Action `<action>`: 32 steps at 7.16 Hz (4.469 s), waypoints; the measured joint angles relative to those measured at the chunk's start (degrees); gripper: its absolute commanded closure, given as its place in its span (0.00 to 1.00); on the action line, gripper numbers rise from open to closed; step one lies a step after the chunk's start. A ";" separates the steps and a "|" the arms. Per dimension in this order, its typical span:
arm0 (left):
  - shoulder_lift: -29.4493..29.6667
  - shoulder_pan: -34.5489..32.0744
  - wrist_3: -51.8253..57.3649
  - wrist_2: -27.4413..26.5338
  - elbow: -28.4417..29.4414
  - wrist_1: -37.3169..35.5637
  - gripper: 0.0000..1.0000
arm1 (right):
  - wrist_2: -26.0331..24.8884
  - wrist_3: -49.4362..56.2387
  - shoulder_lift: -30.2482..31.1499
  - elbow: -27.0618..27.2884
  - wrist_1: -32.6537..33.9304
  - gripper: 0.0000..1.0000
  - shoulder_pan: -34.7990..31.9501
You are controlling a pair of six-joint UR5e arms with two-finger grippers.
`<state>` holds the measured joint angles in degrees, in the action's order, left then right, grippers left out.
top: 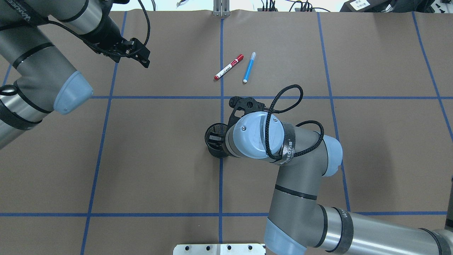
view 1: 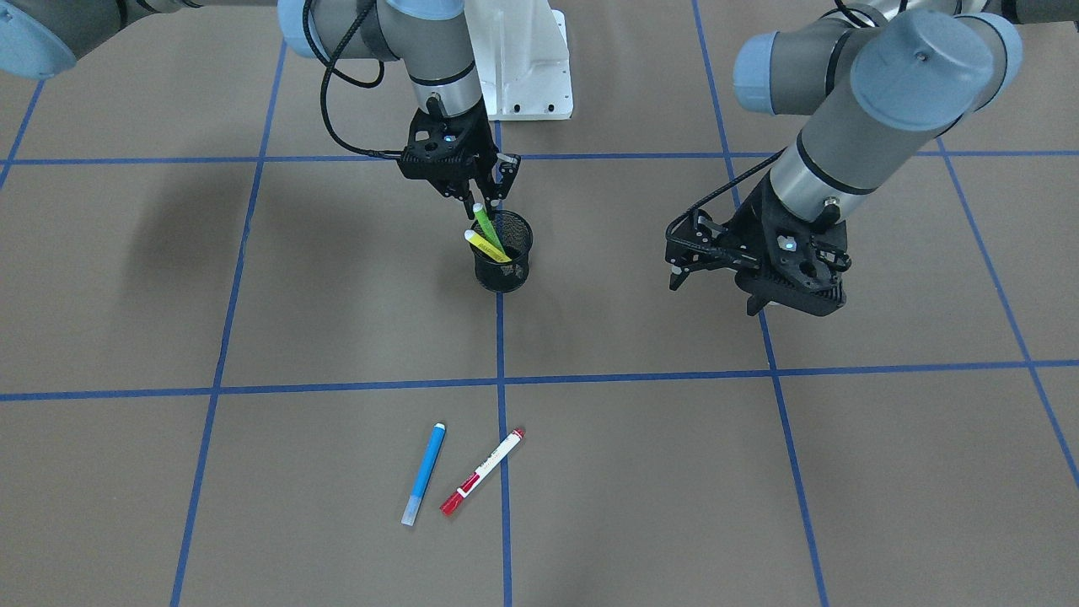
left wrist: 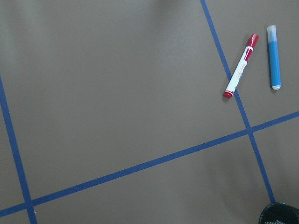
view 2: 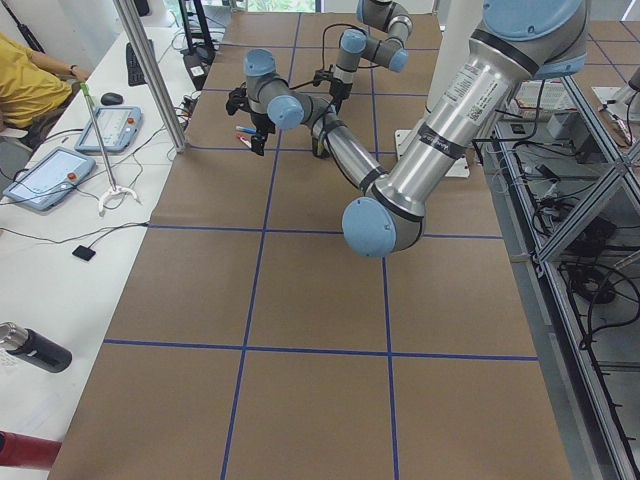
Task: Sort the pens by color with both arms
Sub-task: 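Lower the right gripper into the cup and grasp the green highlighter, then lift the green highlighter out and carry it away from the cup, then lower the green highlighter beside the red-capped marker and open the right gripper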
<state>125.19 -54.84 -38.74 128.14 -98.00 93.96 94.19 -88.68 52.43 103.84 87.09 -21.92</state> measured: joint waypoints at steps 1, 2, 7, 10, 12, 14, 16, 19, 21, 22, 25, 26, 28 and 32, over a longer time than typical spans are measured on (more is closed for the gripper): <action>0.02 0.00 0.02 0.00 0.00 0.00 0.02 | 0.02 0.02 0.02 0.13 0.01 0.68 -0.01; 0.03 0.00 0.00 0.00 0.00 0.00 0.02 | 0.02 0.08 0.05 0.21 0.01 0.74 -0.03; 0.03 0.00 -0.02 0.00 -0.08 0.00 0.02 | 0.15 0.18 -0.19 4.96 2.65 1.00 -0.87; -0.02 -0.06 0.04 0.00 -0.09 0.06 0.02 | 2.12 0.25 -5.14 11.15 13.56 1.00 -3.50; -0.51 -0.09 0.06 0.00 -0.09 0.36 0.02 | 1.67 1.55 -7.98 11.24 16.33 1.00 -6.04; -0.77 -0.32 1.28 0.00 -0.01 0.67 0.02 | -2.29 5.52 -9.33 7.97 16.46 1.00 -8.16; -1.45 -1.38 5.37 0.16 0.19 0.55 0.01 | -7.54 7.96 -12.62 0.07 14.62 1.00 -9.57; -4.68 -5.54 16.26 3.72 0.99 0.47 0.01 | -16.96 8.81 -18.15 -18.13 4.02 1.00 -10.63; -6.07 -8.14 21.51 6.66 2.08 0.44 0.01 | -22.48 8.89 -23.82 -33.53 -3.81 1.00 -10.80; -6.41 -8.67 22.43 7.27 2.30 0.46 0.01 | -25.08 8.98 -26.03 -39.92 -6.86 1.00 -10.76; -6.61 -8.94 22.90 7.58 2.58 0.52 0.01 | -29.84 9.13 -31.88 -57.65 -17.66 0.85 -10.43; -6.62 -8.96 22.90 7.60 2.61 0.55 0.01 | -30.16 9.14 -32.26 -59.30 -19.06 0.62 -9.98; -6.62 -8.97 22.80 7.63 2.59 0.63 0.01 | -30.60 9.14 -32.32 -60.08 -19.78 0.35 -8.96; -6.56 -8.92 22.22 7.65 2.41 0.73 0.01 | -30.47 9.14 -32.35 -60.04 -19.87 0.02 -8.61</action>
<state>118.63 -63.76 -16.52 135.79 -95.59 94.69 63.72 -79.54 20.08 43.80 67.22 -30.53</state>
